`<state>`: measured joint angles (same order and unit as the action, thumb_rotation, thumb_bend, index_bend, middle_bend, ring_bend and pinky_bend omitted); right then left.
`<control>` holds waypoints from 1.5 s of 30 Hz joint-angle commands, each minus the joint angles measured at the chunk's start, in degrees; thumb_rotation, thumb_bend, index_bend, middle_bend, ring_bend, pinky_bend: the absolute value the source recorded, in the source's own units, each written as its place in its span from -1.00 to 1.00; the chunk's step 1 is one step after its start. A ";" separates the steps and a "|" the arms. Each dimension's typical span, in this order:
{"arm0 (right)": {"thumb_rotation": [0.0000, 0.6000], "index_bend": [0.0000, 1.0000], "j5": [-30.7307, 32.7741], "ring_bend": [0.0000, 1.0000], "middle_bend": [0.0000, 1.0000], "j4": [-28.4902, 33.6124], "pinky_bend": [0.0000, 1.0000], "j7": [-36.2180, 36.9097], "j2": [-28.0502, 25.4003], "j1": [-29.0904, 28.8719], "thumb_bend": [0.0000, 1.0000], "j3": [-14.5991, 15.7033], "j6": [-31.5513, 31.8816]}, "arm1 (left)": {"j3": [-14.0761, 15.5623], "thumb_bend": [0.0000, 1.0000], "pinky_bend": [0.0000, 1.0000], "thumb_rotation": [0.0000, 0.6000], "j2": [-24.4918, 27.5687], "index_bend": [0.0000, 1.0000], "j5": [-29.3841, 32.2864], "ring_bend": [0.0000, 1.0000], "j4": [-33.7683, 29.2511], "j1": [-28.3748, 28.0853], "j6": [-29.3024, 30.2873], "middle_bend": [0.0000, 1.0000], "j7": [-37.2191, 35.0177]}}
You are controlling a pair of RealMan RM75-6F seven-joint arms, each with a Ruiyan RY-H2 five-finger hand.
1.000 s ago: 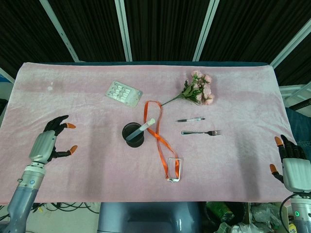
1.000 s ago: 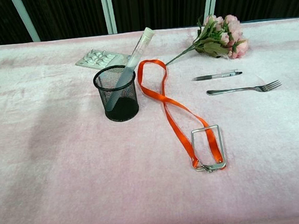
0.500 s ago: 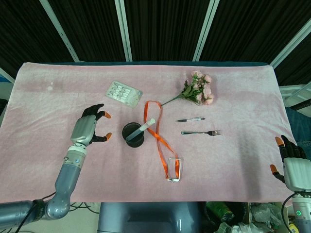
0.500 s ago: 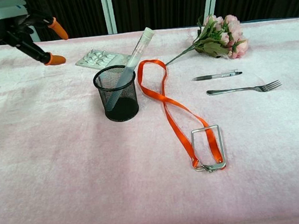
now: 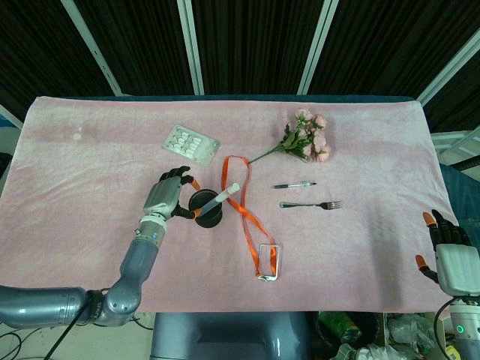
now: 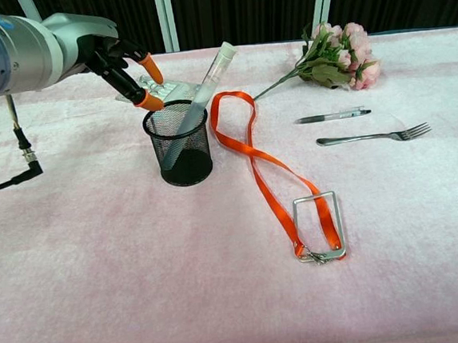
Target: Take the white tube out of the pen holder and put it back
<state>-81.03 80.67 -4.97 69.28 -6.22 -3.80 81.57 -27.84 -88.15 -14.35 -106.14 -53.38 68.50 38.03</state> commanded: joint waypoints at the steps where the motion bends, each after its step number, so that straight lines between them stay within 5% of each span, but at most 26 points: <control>1: 1.00 -0.95 0.14 -0.72 -0.89 -0.10 -0.64 0.05 0.03 -0.02 -0.57 -0.03 -0.25 | 0.87 -0.56 -1.00 1.00 -1.08 -0.20 0.31 -1.00 1.20 -0.87 -0.50 -0.83 0.08; 23: 1.00 -0.95 0.64 -0.72 -0.89 -0.29 -0.64 0.60 -0.22 -0.11 -0.57 -0.32 -1.72 | 3.10 -0.46 -1.00 1.00 -11.03 -0.13 -2.63 -1.00 12.73 -6.10 1.52 -0.79 -1.26; 45: 1.00 -0.95 0.87 -0.72 -0.89 0.27 -0.64 1.16 -0.68 -0.11 -0.57 -0.38 -2.58 | 3.13 -0.36 -1.00 1.00 -12.83 -0.07 -1.72 -1.00 14.94 -6.59 0.79 -0.74 -0.43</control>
<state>-80.15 80.95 -3.80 68.60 -6.33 -4.18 78.98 -24.73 -100.89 -16.00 -91.30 -59.97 69.22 37.62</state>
